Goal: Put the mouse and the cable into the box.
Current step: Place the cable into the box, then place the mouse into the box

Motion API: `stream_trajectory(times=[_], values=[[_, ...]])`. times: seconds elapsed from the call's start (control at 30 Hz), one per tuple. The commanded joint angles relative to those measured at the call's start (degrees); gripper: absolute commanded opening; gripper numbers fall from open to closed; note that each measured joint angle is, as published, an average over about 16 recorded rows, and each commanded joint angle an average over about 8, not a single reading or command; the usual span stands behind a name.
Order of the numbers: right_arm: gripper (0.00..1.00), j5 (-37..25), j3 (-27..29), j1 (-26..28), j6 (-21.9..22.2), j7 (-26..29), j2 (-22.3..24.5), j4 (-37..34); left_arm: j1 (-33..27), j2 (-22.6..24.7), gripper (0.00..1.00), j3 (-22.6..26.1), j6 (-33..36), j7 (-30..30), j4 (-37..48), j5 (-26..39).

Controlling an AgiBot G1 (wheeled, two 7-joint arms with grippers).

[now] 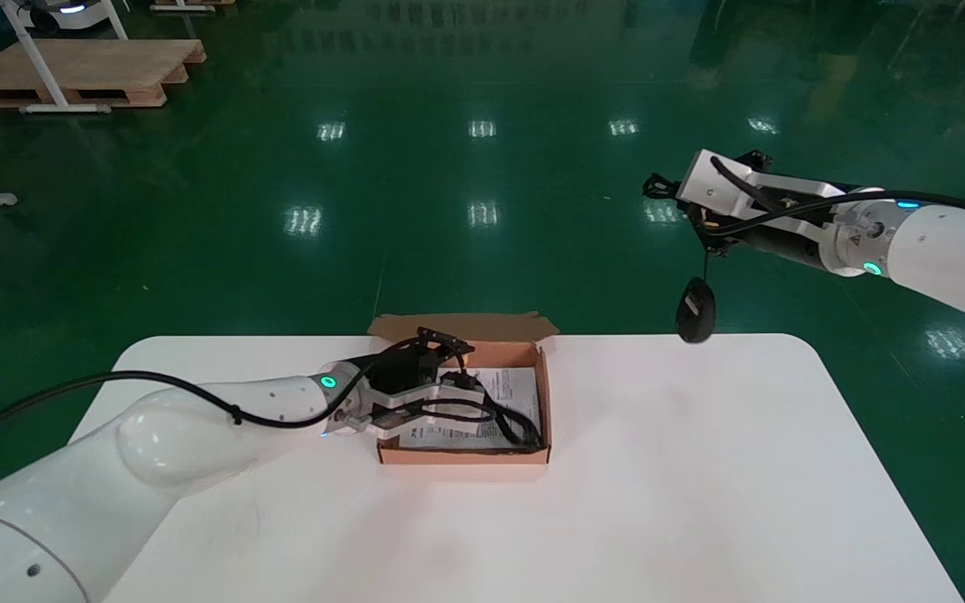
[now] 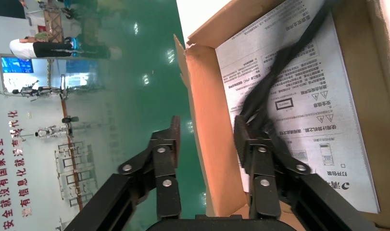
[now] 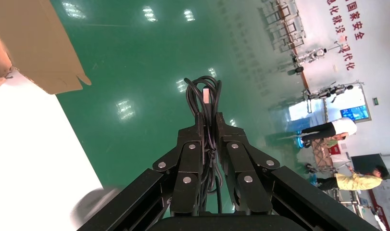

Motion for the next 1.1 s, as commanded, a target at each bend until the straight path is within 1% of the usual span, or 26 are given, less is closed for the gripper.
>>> stream_trajectory(times=[0.03,0.17,0.37,0.47,0.6,0.9,1.1], values=[[0.00,0.0,0.0,0.0,0.1,0.0,0.0,0.0,0.0,0.0,1.00,-0.1,0.2,0.1,0.0,0.1],[0.00,0.0,-0.1,-0.1,-0.4,-0.3,-0.1,0.4,-0.1,-1.0,1.00,-0.4,-0.6,-0.7,-0.4,-0.3],[0.00,1.0,-0.4,-1.3,-2.1,-2.2,-1.3,3.2,-3.0,-4.1,1.00,-1.7,-6.2,-5.1,2.2,-0.4],[0.00,1.7,-0.6,-2.3,-2.4,-3.6,-3.0,4.6,-5.1,-6.4,1.00,-2.2,-9.0,-7.6,4.0,0.3],[0.00,2.5,-1.2,-3.3,-2.7,-5.6,-6.2,5.6,-7.3,-8.6,1.00,-1.8,-10.9,-10.8,6.1,2.0],[0.00,4.5,-3.6,-6.6,-6.9,-10.1,-12.9,7.5,-9.2,-8.2,1.00,0.8,-11.3,-17.1,8.7,6.4],[0.00,5.6,-6.9,-9.7,-8.0,-10.0,-14.7,12.8,-9.5,-8.1,1.00,2.1,-11.2,-20.7,8.4,8.8]])
